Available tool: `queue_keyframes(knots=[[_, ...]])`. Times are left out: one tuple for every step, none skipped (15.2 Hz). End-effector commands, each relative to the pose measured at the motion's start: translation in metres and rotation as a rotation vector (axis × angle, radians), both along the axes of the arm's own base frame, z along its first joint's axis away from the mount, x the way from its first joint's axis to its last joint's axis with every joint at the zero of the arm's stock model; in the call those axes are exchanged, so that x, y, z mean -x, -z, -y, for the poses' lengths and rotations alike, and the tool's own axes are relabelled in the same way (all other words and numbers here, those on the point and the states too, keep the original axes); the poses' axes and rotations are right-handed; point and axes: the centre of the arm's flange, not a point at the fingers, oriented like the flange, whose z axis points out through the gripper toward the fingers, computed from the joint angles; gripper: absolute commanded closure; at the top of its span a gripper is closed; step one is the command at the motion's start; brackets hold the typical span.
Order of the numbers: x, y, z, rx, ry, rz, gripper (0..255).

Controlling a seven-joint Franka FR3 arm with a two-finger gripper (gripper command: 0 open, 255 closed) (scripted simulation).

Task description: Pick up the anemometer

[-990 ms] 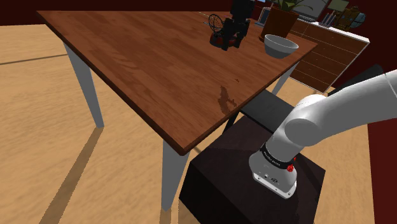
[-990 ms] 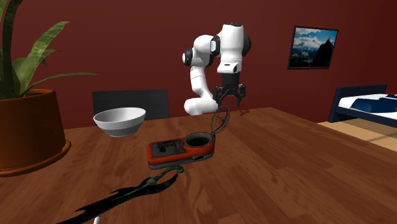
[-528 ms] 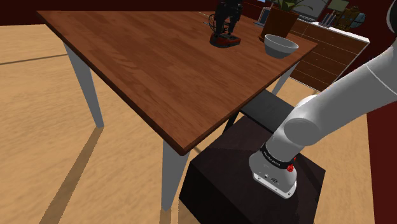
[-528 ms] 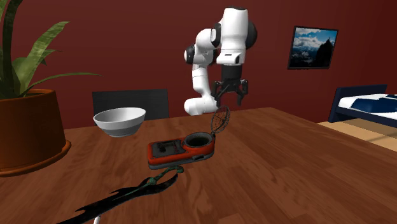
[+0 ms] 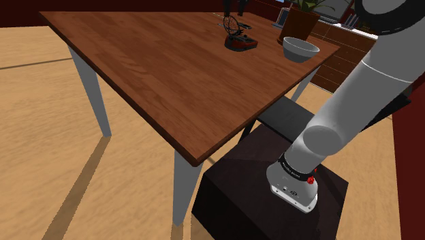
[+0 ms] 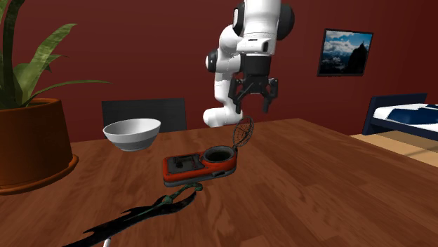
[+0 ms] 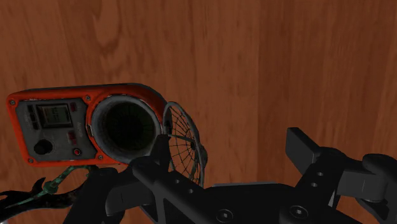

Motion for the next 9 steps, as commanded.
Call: queue_keyframes(knots=[[-0.020, -0.009, 0.011, 0.011, 0.002, 0.004, 0], [-0.030, -0.015, 0.016, 0.015, 0.003, 0.006, 0], [-0.032, -0.016, 0.017, 0.016, 0.003, 0.006, 0], [-0.032, -0.010, 0.017, 0.016, 0.003, 0.006, 0], [-0.032, -0.005, 0.017, 0.016, 0.003, 0.006, 0], [-0.032, 0.000, 0.017, 0.016, 0.003, 0.006, 0], [-0.032, 0.006, 0.017, 0.016, 0.003, 0.006, 0], [-0.032, 0.011, 0.017, 0.016, 0.003, 0.006, 0], [-0.032, 0.016, 0.017, 0.016, 0.003, 0.006, 0]])
